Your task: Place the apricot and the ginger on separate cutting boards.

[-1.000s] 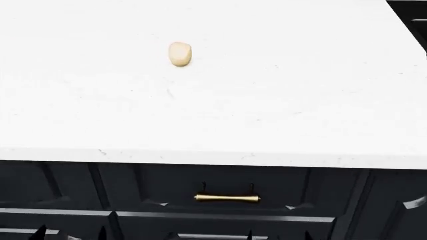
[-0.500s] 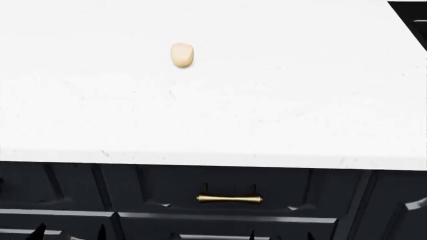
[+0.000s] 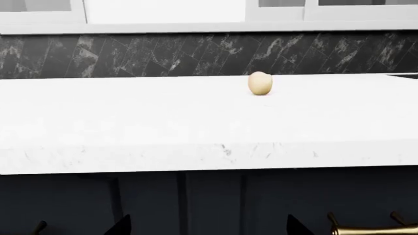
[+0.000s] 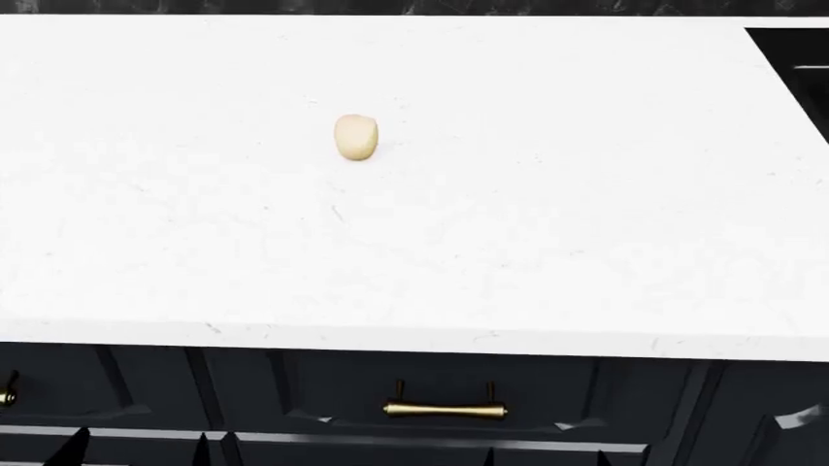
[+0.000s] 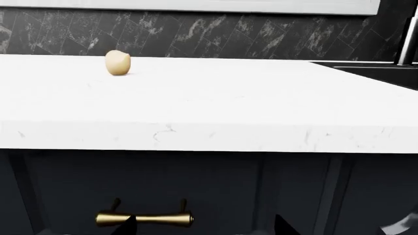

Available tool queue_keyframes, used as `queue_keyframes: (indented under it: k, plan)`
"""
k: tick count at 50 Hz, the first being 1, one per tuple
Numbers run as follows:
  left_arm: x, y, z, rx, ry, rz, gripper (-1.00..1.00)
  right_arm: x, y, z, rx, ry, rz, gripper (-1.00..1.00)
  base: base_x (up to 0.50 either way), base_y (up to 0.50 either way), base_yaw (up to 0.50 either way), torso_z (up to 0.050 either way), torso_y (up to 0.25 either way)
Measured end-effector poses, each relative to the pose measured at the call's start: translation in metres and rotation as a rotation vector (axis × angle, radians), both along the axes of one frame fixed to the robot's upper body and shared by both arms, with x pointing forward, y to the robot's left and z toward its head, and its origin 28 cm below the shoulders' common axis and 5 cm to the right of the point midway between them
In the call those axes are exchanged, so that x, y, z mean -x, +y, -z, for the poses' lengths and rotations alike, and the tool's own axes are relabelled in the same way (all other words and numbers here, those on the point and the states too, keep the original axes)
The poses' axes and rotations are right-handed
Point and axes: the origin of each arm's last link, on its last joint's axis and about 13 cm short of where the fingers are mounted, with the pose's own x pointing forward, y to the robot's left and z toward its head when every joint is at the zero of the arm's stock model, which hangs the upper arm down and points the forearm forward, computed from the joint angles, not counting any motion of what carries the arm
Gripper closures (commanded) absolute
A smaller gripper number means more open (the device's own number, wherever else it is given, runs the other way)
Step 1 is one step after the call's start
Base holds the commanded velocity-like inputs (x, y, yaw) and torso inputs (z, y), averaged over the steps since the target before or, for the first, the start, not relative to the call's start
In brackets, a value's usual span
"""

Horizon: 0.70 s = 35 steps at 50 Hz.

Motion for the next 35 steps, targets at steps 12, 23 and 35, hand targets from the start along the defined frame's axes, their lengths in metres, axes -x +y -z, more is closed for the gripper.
queue_keyframes:
  k: [12,23,35]
  plan:
    - [0.001,0.0,0.0,-0.004,-0.001,-0.003,-1.0,0.0,0.0,0.0,0.002,0.0,0.001,-1.0,0.0,0.0,0.0,0.048,0.0]
    - [0.0,0.0,0.0,0.019,0.009,-0.014,-1.0,0.001,0.0,-0.001,0.0,-0.004,0.002,-1.0,0.0,0.0,0.0,0.0,0.0]
    - [-0.001,0.001,-0.015,0.075,0.014,0.031,-1.0,-0.003,-0.004,-0.019,-0.004,-0.013,0.005,-1.0,0.0,0.0,0.0,0.0,0.0]
